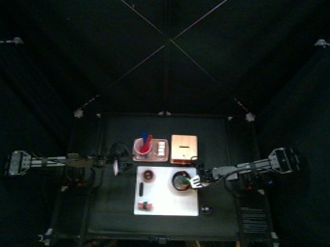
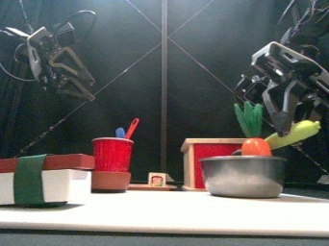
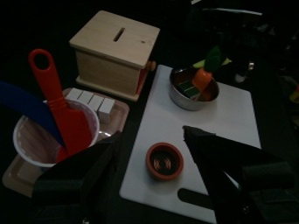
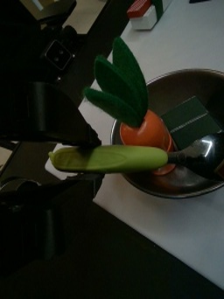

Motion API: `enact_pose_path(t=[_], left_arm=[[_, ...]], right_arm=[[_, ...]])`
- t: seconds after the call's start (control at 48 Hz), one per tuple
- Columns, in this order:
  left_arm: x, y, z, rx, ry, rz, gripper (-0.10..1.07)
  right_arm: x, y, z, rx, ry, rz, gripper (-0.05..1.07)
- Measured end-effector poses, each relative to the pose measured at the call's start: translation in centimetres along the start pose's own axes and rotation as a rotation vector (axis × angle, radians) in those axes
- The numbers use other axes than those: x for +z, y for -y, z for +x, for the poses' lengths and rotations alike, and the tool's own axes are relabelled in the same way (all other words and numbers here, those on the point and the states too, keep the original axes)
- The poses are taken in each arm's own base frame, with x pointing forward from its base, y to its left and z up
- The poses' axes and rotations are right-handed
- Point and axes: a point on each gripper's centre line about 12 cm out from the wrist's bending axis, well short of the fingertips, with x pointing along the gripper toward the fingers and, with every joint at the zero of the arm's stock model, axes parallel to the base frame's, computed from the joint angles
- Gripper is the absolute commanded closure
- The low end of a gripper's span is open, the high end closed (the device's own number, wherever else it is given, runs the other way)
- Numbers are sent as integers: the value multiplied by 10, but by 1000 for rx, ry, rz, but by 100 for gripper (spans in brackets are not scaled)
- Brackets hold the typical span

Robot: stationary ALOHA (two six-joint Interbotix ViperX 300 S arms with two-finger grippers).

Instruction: Put the spoon into the bowl

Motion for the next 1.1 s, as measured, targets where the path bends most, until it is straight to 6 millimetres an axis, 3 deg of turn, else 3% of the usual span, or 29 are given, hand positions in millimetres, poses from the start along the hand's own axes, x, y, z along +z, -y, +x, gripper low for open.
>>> enact_pose_path(t=[0.521,1.104], left_arm=[[-1,-2,0,16,-11,0,6],[-2,-3,0,19,-13,-1,6]], right_arm=[[-15,-12,4,18,-47,3,41],[-4,-3,11,-5,-30,41,41]])
